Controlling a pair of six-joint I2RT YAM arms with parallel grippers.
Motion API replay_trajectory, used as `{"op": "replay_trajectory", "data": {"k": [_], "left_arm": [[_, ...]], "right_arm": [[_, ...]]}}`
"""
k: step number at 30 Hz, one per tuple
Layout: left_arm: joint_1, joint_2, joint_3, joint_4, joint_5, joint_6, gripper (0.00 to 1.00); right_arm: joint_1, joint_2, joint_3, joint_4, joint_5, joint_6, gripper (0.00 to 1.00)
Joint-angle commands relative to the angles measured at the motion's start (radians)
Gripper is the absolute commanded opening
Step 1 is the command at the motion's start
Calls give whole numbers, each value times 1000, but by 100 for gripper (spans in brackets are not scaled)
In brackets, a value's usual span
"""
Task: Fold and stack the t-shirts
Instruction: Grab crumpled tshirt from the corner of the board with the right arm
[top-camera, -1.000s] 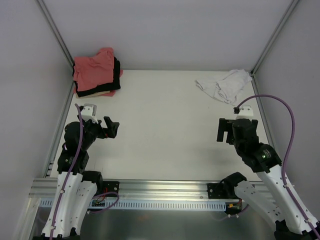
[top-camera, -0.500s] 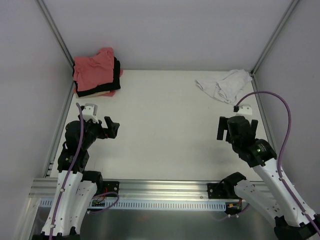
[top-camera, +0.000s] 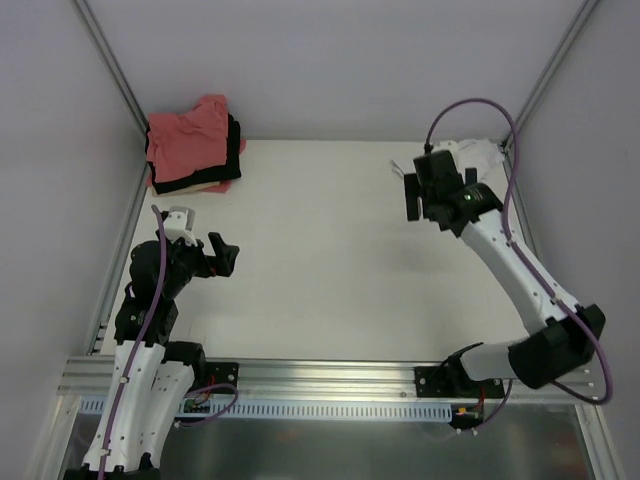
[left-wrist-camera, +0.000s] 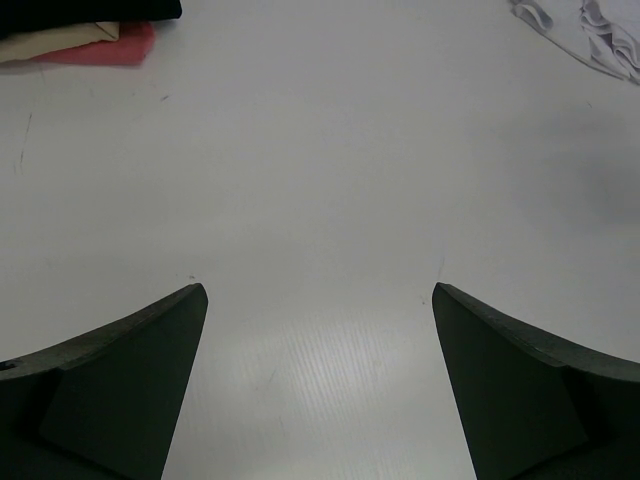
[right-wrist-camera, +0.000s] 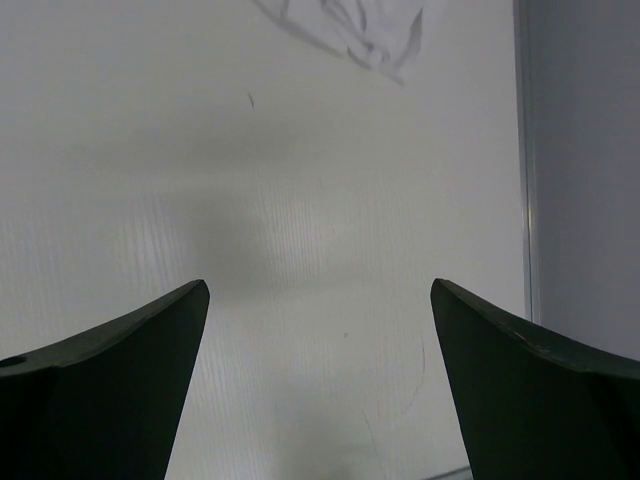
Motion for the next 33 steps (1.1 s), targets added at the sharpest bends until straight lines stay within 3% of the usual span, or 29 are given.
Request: {"op": "replay_trajectory", "data": {"k": [1,6,10,17,33], "left_arm": [[-10,-14,34,12,18,-14,99],[-10,-16,34,10,12,-13,99],[-10,-6,34,15,15,-11,99],[-10,23,37,13,16,-7,99],[-10,27,39,10,27,-1,99]], "right_arm": [[-64,189,262,29,-3,-50,99],[-191,539,723,-51,-159,-21,100],[-287,812,992,-116,-237,2,98],[-439,1007,1017,18,-374,44,97],[-505,1239,1100,162,-503,128,98]]}}
